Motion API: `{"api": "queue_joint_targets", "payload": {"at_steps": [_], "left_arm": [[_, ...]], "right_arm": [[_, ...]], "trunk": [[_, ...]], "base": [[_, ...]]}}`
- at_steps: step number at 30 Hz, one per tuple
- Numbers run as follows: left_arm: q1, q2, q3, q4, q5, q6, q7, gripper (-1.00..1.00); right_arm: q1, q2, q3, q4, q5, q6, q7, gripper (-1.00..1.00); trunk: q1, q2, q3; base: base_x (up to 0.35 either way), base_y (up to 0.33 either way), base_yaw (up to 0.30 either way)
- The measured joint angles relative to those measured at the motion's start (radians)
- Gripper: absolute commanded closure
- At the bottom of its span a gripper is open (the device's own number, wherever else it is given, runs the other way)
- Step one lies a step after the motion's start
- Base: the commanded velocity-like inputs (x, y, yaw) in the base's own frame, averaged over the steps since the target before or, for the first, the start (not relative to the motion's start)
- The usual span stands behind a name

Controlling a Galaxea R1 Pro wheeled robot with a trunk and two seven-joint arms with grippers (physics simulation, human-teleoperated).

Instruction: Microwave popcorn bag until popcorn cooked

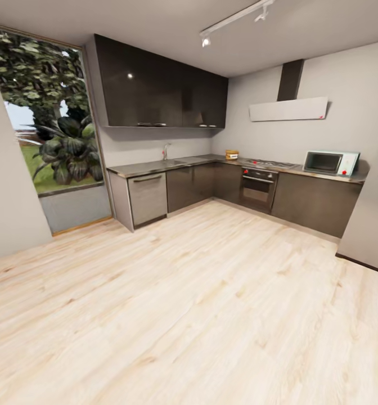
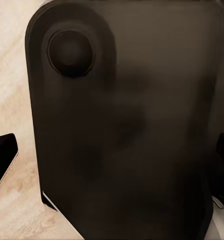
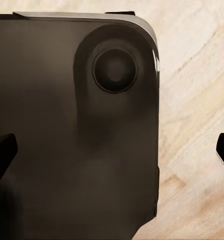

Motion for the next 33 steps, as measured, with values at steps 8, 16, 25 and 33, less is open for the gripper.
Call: {"api": "queue_joint_targets", "payload": {"at_steps": [8, 16, 25, 33], "left_arm": [[0.0, 0.0, 0.001, 0.0, 0.001, -0.001, 0.0, -1.0], [0.0, 0.0, 0.001, 0.0, 0.001, -0.001, 0.001, -1.0], [0.0, 0.0, 0.0, 0.0, 0.002, -0.001, 0.0, -1.0], [0.0, 0.0, 0.0, 0.0, 0.002, 0.0, 0.001, -1.0]], "right_arm": [[0.0, 0.0, 0.001, 0.0, 0.001, 0.0, 0.0, -1.0], [0.0, 0.0, 0.0, 0.0, -0.001, 0.0, 0.0, -1.0], [0.0, 0.0, 0.0, 0.0, -0.001, 0.0, 0.0, -1.0], [0.0, -0.001, 0.0, 0.0, -0.001, 0.0, 0.0, -1.0]], "trunk": [[0.0, 0.0, 0.0], [0.0, 0.0, 0.0], [0.0, 0.0, 0.0], [0.0, 0.0, 0.0]], "base": [[0.324, 0.0, 0.0], [0.324, 0.0, 0.0], [0.324, 0.0, 0.0], [0.324, 0.0, 0.0]]}}
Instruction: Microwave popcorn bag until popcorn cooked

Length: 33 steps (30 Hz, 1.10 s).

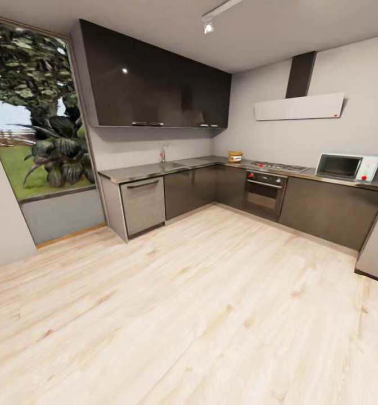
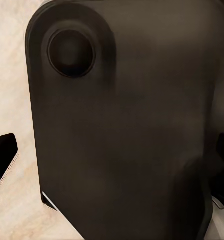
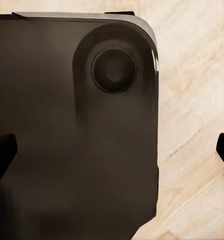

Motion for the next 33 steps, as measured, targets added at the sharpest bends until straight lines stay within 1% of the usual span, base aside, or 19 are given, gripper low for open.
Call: {"api": "queue_joint_targets", "payload": {"at_steps": [31, 33], "left_arm": [[0.0, 0.0, 0.0, 0.0, 0.0, 0.003, 0.0, -1.0], [0.0, 0.0, 0.0, 0.0, -0.001, 0.001, 0.0, -1.0]], "right_arm": [[0.0, 0.0, 0.0, 0.0, 0.001, 0.0, 0.002, -1.0], [0.0, 0.0, 0.0, 0.0, 0.001, 0.0, 0.002, -1.0]], "trunk": [[0.0, 0.0, 0.0], [0.0, 0.0, 0.0]], "base": [[0.324, 0.0, 0.0], [0.199, 0.0, 0.0]]}}
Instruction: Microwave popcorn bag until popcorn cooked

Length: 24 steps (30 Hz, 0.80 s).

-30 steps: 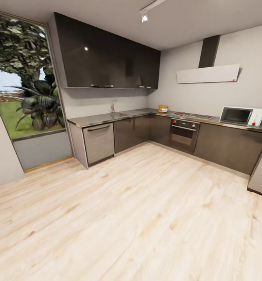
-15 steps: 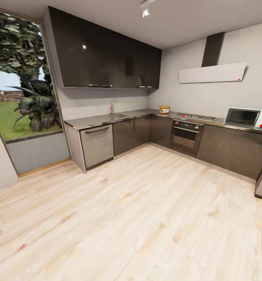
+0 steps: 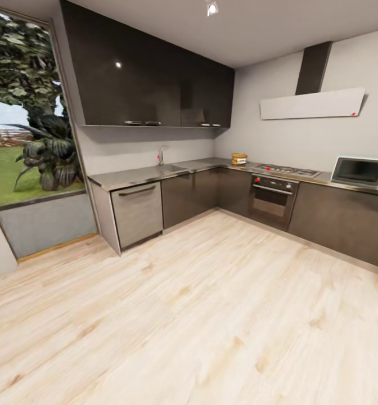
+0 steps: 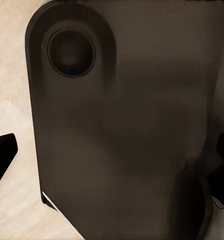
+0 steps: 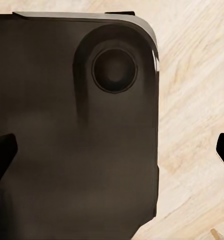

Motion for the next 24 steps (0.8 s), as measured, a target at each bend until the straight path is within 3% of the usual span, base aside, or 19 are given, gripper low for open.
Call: {"api": "queue_joint_targets", "payload": {"at_steps": [7, 24], "left_arm": [[0.0, 0.0, 0.001, 0.0, -0.002, -0.003, 0.0, -1.0], [0.0, 0.001, 0.002, 0.0, -0.002, -0.003, 0.001, -1.0]], "right_arm": [[0.0, 0.0, -0.002, 0.0, -0.007, 0.001, 0.0, -1.0], [0.0, 0.001, -0.007, 0.0, -0.012, 0.002, 0.0, -1.0]], "trunk": [[0.0, 0.0, 0.0], [0.0, 0.0, 0.0]], "base": [[0.024, 0.0, -0.048], [0.0, 0.0, -0.263]]}}
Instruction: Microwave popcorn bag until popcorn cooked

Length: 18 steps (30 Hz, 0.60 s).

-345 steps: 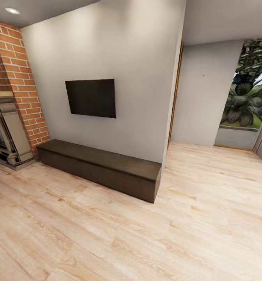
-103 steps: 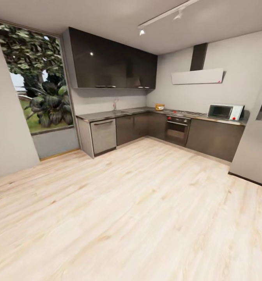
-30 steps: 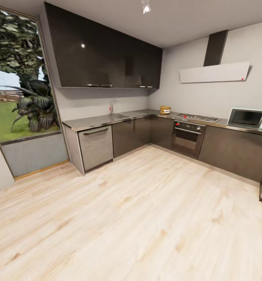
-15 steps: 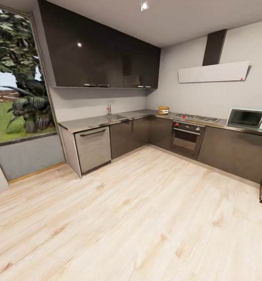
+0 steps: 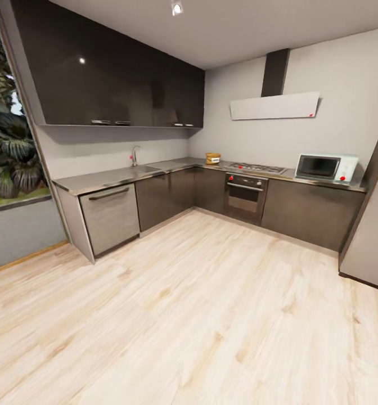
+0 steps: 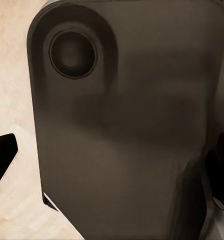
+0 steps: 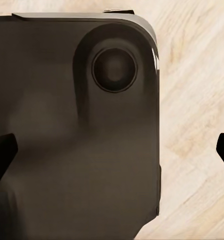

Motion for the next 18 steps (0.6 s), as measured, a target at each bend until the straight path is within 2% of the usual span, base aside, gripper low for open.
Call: {"api": "queue_joint_targets", "payload": {"at_steps": [18], "left_arm": [[0.0, 0.0, 0.0, 0.0, 0.001, 0.0, 0.001, -1.0]], "right_arm": [[0.0, 0.001, 0.0, 0.0, 0.0, 0.0, -0.001, -1.0]], "trunk": [[0.0, 0.0, 0.0]], "base": [[0.0, 0.0, -0.296]]}}
